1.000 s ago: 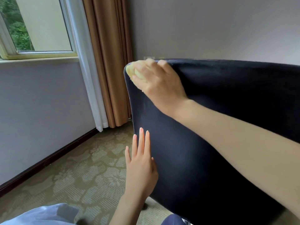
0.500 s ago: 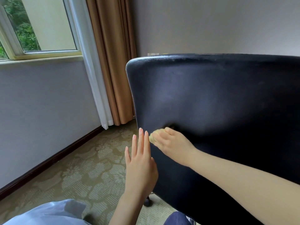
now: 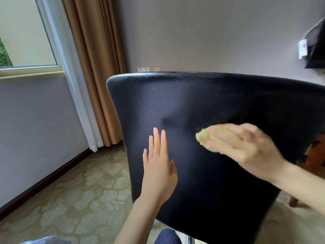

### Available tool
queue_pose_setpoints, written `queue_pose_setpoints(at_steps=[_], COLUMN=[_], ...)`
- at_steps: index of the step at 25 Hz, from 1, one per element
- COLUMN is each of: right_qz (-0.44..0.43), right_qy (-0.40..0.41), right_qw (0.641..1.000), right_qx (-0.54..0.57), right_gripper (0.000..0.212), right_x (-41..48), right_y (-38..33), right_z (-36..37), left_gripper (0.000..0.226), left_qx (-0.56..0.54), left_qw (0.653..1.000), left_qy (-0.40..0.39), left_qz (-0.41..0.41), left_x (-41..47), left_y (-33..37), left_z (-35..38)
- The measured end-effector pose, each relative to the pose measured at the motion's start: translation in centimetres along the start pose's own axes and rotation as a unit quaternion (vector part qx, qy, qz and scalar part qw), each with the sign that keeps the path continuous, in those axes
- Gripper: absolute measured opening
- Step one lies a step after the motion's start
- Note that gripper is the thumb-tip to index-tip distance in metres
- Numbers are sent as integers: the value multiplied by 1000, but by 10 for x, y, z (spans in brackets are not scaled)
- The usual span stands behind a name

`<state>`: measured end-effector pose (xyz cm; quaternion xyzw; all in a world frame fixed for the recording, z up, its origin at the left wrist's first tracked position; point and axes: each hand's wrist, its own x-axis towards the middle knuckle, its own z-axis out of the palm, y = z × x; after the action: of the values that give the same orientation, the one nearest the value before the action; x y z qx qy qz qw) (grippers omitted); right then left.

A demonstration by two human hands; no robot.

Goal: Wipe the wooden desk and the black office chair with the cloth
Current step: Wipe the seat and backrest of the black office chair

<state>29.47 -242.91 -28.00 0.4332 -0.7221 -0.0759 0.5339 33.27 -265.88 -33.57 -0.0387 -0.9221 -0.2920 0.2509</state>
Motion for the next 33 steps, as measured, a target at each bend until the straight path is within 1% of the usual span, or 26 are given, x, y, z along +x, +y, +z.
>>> queue_pose_setpoints(at_steps=[2,4,6,8,10,11,13,15,16,20,22,24,28,30,33], right_qz=[54,95,117,138,139,138,140,140,132,93,80,77,106,109,103], right_qy=[39,92,139,159,143,115,52,39,31,-58,-71,-70,-10,17,69], right_qw=[998,990,978,973,977,982,989,988,989,993,993,994,994,994,989], right_qx=[-7,-55,-101,-99,-79,-56,5,48,49,45,39,26,25,-8,-81], right_gripper=[35,38,39,37,37,40,42,41,41,39,35,33,28,27,35], right_x=[17,38,54,61,51,42,21,-5,-21,-87,-112,-127,-126,-117,-93], right_y=[22,35,36,24,5,-4,-22,-37,-43,-58,-52,-39,0,22,52], right_z=[-23,-35,-35,-21,1,13,32,44,48,46,37,24,-10,-29,-59], left_gripper=[86,89,88,89,91,91,90,88,88,89,90,85,73,70,68], left_qx=[-16,-35,-69,-111,-157,-183,-234,-265,-270,-255,-248,-250,-254,-247,-232], left_qw=[999,998,994,989,983,980,971,963,962,966,968,967,965,965,966], left_qy=[9,15,8,-5,-15,-19,-28,-35,-37,-42,-43,-38,-29,-21,-12], left_qz=[28,59,84,94,91,82,50,14,6,0,-17,-33,-60,-79,-110], left_x=[1,2,2,1,2,3,7,12,14,23,25,28,34,37,44], left_y=[13,23,34,44,50,53,57,59,62,77,82,86,90,90,86], left_z=[0,-1,-1,1,4,6,9,12,14,19,23,25,25,23,15])
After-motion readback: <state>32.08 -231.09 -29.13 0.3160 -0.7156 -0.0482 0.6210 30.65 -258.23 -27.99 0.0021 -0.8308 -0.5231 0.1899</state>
